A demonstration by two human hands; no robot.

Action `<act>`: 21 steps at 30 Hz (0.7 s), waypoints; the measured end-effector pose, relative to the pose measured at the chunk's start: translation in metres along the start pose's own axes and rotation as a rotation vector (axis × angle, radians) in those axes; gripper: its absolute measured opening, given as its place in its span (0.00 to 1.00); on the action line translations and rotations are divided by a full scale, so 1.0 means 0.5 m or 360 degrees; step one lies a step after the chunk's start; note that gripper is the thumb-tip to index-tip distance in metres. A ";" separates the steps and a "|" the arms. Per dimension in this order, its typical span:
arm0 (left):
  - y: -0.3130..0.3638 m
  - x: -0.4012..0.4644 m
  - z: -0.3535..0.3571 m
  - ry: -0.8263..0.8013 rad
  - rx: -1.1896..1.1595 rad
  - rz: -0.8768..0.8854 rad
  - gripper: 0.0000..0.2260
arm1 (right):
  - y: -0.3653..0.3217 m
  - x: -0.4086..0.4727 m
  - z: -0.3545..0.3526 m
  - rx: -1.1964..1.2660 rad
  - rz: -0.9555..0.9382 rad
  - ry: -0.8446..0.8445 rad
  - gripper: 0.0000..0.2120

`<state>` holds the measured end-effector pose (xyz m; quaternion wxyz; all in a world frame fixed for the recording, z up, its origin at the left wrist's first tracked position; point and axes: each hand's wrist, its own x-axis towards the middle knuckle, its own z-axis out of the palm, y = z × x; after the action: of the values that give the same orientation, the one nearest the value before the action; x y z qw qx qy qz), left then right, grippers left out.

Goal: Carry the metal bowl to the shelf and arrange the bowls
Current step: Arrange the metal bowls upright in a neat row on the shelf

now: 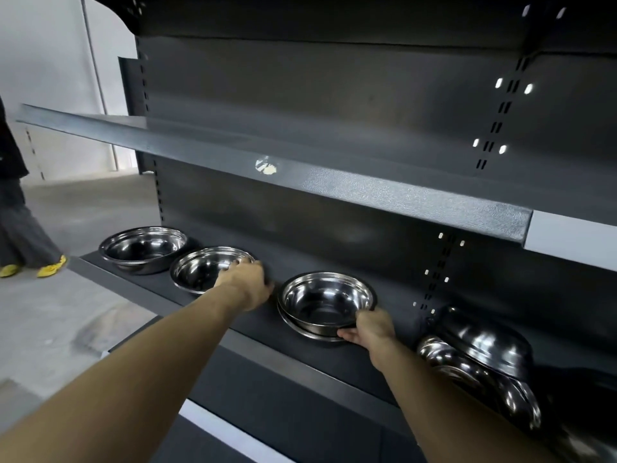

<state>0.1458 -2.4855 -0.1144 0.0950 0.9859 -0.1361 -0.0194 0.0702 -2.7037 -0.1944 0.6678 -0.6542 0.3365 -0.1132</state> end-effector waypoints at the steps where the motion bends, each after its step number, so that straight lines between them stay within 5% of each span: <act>1: 0.001 0.002 0.001 -0.0005 -0.0001 0.0006 0.23 | 0.003 -0.001 0.000 0.0000 0.0009 0.0000 0.18; 8: 0.016 0.022 0.017 -0.0021 0.0001 0.0099 0.23 | 0.019 -0.009 -0.014 -0.0245 0.0029 0.0046 0.09; 21: 0.195 0.066 0.073 -0.0095 -0.0024 0.0488 0.25 | -0.004 -0.016 -0.155 -0.0364 -0.0077 0.0322 0.12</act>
<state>0.1496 -2.5935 -0.1320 0.1001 0.9518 -0.2877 -0.0351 0.0186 -2.7607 -0.1835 0.5487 -0.7191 0.3970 -0.1555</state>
